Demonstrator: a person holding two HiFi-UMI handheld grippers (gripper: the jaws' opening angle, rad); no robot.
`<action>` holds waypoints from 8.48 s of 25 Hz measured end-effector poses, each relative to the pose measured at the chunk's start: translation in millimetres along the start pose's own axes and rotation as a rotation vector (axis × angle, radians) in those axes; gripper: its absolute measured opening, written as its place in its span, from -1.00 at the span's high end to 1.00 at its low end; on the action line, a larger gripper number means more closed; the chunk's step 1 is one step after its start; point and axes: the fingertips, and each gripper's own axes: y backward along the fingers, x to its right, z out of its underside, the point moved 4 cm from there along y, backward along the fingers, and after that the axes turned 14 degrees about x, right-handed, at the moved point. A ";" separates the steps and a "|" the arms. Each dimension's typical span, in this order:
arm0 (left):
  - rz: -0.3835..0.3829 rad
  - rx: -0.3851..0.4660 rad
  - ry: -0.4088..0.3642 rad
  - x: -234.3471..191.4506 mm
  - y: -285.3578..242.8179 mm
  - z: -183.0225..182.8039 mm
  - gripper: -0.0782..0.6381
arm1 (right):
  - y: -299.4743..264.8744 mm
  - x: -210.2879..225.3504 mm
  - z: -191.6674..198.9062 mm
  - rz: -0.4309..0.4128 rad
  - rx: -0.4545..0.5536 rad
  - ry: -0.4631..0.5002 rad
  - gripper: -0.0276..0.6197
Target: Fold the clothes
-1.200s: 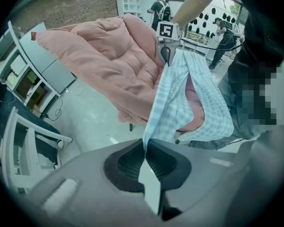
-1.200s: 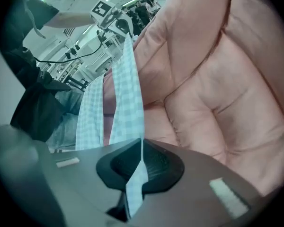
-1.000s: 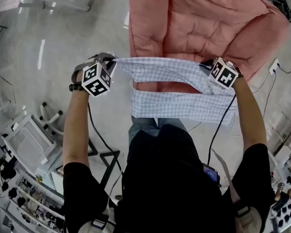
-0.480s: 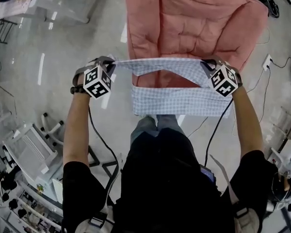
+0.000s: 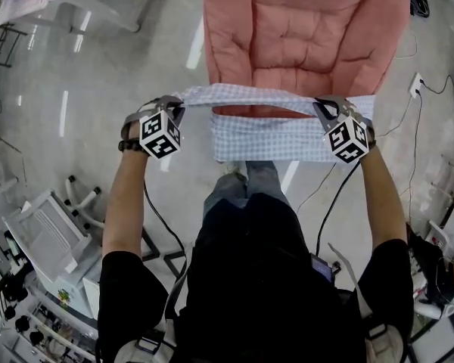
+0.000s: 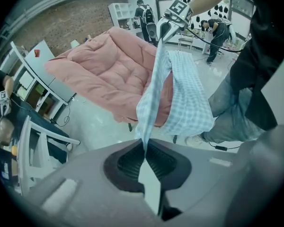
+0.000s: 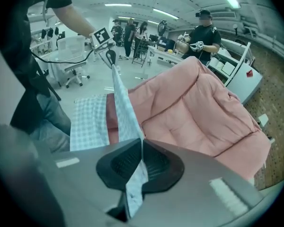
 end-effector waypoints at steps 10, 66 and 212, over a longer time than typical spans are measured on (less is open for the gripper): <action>-0.050 0.076 0.058 53.4 18.6 18.0 0.73 | 34.0 -64.8 6.2 0.127 0.035 0.045 0.89; -0.115 0.190 0.416 143.3 9.2 38.5 0.45 | 13.3 -209.4 47.9 -0.039 -0.111 -0.103 0.42; 0.291 0.091 0.057 364.1 -280.6 -400.7 0.61 | 200.2 -65.5 472.8 0.284 -0.195 -0.100 0.88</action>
